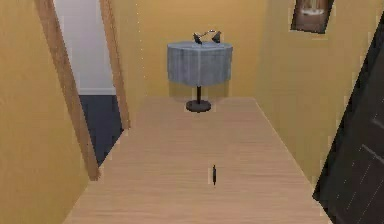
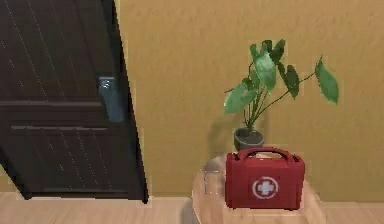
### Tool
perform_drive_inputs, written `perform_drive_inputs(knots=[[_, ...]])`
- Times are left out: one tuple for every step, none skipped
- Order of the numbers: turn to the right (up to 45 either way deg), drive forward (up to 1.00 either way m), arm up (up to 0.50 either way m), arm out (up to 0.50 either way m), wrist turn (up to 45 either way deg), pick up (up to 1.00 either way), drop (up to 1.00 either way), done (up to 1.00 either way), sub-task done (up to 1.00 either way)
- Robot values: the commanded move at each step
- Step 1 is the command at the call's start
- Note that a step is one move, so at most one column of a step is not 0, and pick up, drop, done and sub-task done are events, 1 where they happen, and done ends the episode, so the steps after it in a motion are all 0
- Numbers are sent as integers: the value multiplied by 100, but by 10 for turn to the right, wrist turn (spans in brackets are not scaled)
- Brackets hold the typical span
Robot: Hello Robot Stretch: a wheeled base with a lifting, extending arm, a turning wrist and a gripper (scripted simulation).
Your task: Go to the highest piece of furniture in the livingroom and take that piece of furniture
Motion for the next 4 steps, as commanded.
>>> perform_drive_inputs(knots=[[0,100,0,0,0,0,0,0,0],[-30,0,0,0,0,0,0,0,0],[0,45,0,0,0,0,0,0,0],[30,0,0,0,0,0,0,0,0]])
